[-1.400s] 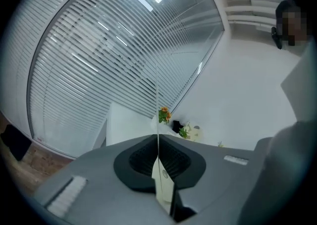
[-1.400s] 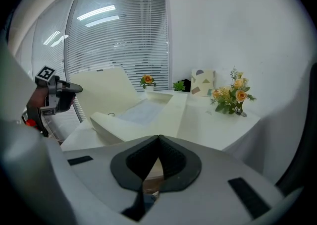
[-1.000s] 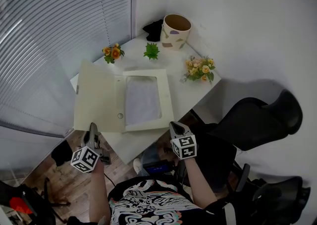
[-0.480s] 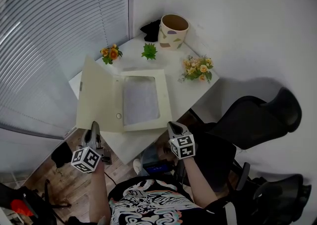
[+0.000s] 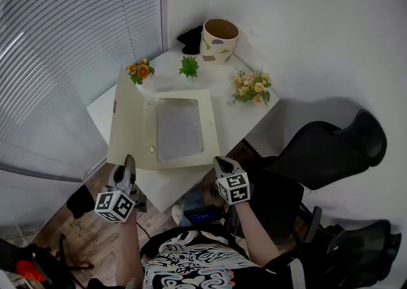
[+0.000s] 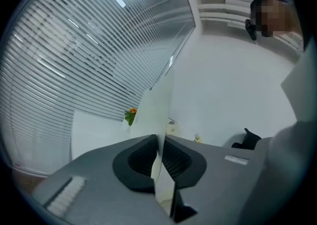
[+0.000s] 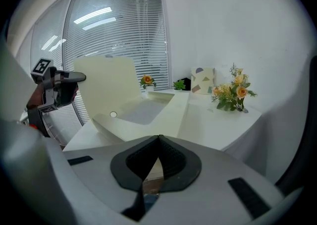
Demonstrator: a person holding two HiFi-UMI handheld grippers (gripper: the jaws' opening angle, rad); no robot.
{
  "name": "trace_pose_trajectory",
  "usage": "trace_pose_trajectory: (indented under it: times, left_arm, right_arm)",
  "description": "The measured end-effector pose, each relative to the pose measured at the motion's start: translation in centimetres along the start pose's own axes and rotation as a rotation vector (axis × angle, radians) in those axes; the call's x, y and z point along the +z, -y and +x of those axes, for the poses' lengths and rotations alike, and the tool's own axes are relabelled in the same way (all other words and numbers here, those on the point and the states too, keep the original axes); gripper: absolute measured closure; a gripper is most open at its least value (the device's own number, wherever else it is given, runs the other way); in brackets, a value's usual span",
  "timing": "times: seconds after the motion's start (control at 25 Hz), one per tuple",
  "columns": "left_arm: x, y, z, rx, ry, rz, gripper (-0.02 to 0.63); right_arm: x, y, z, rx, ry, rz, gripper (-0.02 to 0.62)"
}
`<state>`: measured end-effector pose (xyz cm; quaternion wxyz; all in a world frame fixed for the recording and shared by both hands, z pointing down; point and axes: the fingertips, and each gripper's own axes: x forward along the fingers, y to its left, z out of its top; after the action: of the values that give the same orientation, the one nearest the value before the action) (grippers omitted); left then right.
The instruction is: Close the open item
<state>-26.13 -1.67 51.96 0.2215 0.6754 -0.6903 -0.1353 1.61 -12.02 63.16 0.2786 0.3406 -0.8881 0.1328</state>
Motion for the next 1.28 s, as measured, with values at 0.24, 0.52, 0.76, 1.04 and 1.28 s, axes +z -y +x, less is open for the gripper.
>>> trace_pose_trajectory:
  times: [0.24,0.52,0.76,1.04,1.28]
  left_arm:
    - [-0.1,1.2,0.6,-0.043,-0.016,0.022,0.589]
    - [-0.3,2.9,1.0,-0.108,-0.035,0.033,0.583]
    - [-0.7,4.3,1.5,-0.147,-0.056,0.065,0.58]
    - [-1.5,6.5,2.5,-0.205,-0.095,0.107,0.573]
    - [-2.0,7.7,3.0,-0.236,-0.121,0.127,0.569]
  right_arm:
    - [0.0,-0.1,0.1,0.003,-0.002,0.003,0.592]
    - [-0.1,-0.1,0.0,0.006,0.0,0.006,0.592]
    - [-0.1,-0.2,0.0,0.008,0.002,0.002,0.592]
    - [0.0,-0.2,0.1,0.015,-0.003,-0.002,0.592]
    - [0.0,-0.1,0.1,0.019,0.0,0.0,0.592]
